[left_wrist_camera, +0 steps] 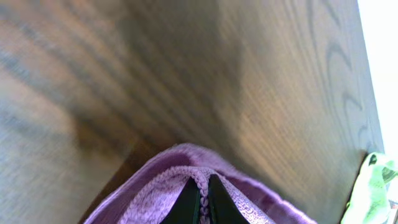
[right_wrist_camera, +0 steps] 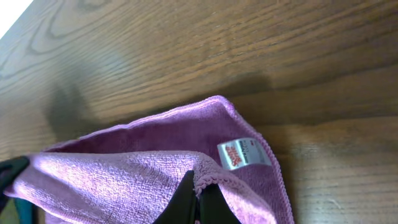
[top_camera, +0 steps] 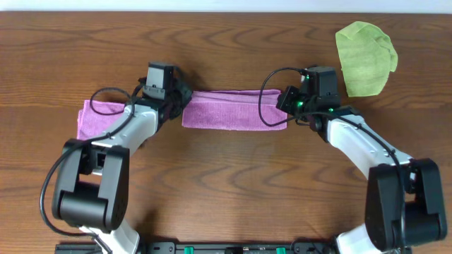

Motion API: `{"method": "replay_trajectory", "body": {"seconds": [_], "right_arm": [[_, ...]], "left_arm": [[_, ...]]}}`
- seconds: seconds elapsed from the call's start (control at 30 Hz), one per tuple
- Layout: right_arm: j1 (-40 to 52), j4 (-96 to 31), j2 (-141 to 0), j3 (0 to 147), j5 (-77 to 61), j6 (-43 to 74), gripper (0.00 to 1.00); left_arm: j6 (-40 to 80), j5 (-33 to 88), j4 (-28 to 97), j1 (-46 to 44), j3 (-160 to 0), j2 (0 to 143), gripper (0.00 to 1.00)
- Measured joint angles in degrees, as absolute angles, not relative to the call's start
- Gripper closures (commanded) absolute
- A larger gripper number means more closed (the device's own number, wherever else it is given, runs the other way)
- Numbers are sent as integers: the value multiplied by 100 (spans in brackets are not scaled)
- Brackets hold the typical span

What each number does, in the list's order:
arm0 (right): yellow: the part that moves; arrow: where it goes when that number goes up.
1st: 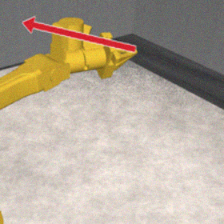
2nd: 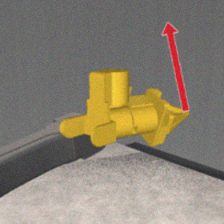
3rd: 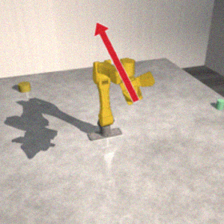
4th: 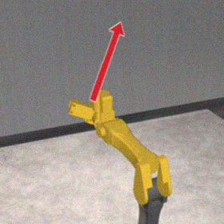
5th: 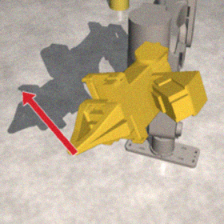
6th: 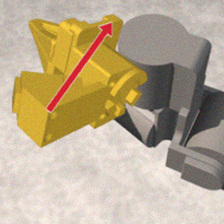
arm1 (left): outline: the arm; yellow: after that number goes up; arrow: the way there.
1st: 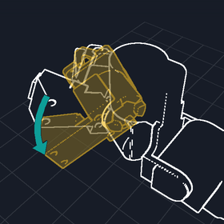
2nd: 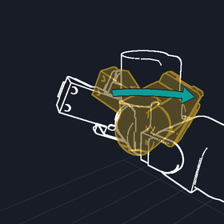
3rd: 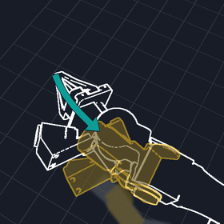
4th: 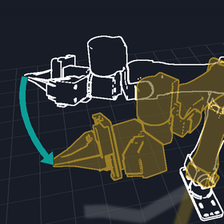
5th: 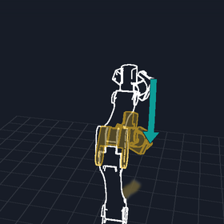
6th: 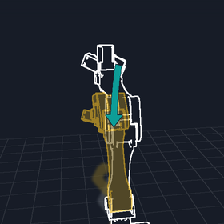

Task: Fold the cloth
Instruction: 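Release the folded edge and raise both grippers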

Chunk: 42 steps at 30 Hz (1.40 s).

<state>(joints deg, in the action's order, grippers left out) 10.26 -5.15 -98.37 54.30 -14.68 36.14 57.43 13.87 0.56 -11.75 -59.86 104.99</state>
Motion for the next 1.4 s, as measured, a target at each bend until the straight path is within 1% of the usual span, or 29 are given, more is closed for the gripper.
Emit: {"method": "replay_trajectory", "body": {"seconds": [0.4, 0.67, 0.73, 0.87, 0.9, 0.97, 1.07, 1.13, 1.17, 1.23, 1.27, 1.4], "right_arm": [[1026, 130, -10315, 5433, -1406, 3612, 98], [1026, 261, -10409, 5433, -1385, 3614, 99], [1026, 274, -10412, 5433, -1380, 3614, 98], [1024, 318, -10414, 5433, -1247, 3597, 88], [1024, 329, -10414, 5433, -1223, 3588, 87], [1024, 353, -10414, 5433, -1170, 3568, 83], [1024, 370, -10414, 5433, -1133, 3551, 76], [1024, 373, -10414, 5433, -1109, 3542, 69], [1024, 375, -10414, 5433, -1098, 3540, 62], [1024, 379, -10414, 5433, -1085, 3520, 54], [1024, 379, -10414, 5433, -1087, 3522, 51], [1024, 353, -10414, 5433, -1094, 3535, 43]], "left_arm": [[5734, 1260, 54, -1175, -6154, 10759, 94], [5682, 1179, 54, -1175, -6154, 10759, 94], [5671, 1166, 54, -1175, -6154, 10759, 92], [5616, 1031, 58, -1170, -6154, 10759, 78], [5605, 1004, 56, -1166, -6154, 10759, 76], [5583, 939, 58, -1162, -6154, 10759, 69], [5559, 875, 56, -1162, -6154, 10759, 62], [5551, 856, 56, -1162, -6154, 10759, 59], [5557, 854, 56, -1162, -6154, 10759, 57], [5551, 854, 58, -1162, -6154, 10759, 49], [5564, 856, 58, -1162, -6154, 10759, 49], [5544, 860, 56, -1162, -6154, 10759, 39]]}}
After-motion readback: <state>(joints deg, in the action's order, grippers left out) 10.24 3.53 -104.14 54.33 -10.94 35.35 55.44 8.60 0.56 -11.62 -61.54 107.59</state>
